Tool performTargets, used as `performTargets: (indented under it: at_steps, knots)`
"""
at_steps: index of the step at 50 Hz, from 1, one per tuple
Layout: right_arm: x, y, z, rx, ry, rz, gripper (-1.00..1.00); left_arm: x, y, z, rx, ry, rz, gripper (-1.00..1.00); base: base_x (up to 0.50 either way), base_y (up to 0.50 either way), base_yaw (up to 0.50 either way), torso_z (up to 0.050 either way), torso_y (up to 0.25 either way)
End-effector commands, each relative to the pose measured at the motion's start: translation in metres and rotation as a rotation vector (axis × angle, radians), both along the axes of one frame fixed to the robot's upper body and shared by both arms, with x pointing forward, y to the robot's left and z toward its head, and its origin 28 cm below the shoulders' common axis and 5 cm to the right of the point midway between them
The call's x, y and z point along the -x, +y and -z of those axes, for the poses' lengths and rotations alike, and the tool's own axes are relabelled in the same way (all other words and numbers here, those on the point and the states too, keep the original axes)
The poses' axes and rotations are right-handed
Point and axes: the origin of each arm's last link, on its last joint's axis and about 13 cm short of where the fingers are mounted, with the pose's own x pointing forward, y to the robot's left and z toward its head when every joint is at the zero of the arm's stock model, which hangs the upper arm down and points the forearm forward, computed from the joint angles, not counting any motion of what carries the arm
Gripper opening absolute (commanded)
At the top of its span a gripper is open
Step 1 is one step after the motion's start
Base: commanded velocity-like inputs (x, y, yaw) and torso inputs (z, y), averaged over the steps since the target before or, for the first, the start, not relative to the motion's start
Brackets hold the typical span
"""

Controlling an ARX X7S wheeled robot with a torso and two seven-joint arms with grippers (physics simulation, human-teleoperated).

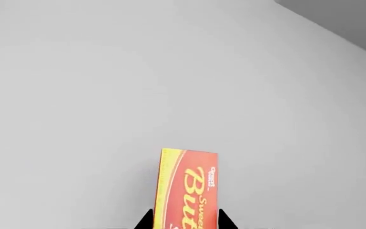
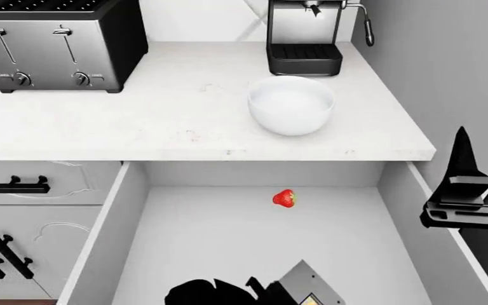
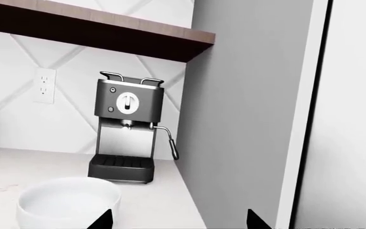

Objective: Place the bar in the bowl and close the drawer.

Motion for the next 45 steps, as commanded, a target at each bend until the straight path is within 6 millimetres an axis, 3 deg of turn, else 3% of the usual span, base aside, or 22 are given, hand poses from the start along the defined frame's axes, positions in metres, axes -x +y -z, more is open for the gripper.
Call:
performTargets:
  at_steps: [1, 11, 17, 30, 39, 45]
  knots:
    - [0.000, 0.000, 0.001, -0.005, 0.000, 0.003, 1.00, 0.001, -0.002, -0.004, 0.026, -0.001, 0.007, -1.00, 0.00, 0.00, 0.00, 0.000, 0.000]
    - [0.000, 0.000, 0.002, -0.011, -0.001, 0.003, 1.00, -0.002, -0.003, -0.012, 0.041, -0.018, 0.002, -1.00, 0.00, 0.00, 0.00, 0.000, 0.002]
    - [0.001, 0.000, 0.002, -0.012, -0.004, 0.004, 1.00, -0.008, 0.000, -0.037, 0.102, -0.104, -0.016, -1.00, 0.00, 0.00, 0.00, 0.000, 0.000]
    - [0.002, 0.002, -0.001, -0.015, -0.019, 0.002, 1.00, -0.022, 0.022, -0.143, 0.234, -0.363, -0.101, -1.00, 0.00, 0.00, 0.00, 0.000, 0.000]
    - [0.002, 0.003, -0.001, -0.023, -0.030, -0.001, 1.00, -0.047, 0.030, -0.219, 0.357, -0.552, -0.216, -1.00, 0.00, 0.00, 0.00, 0.000, 0.001]
    - [0.002, 0.002, -0.002, -0.027, -0.034, -0.008, 1.00, -0.069, 0.030, -0.252, 0.381, -0.654, -0.266, -1.00, 0.00, 0.00, 0.00, 0.000, 0.000]
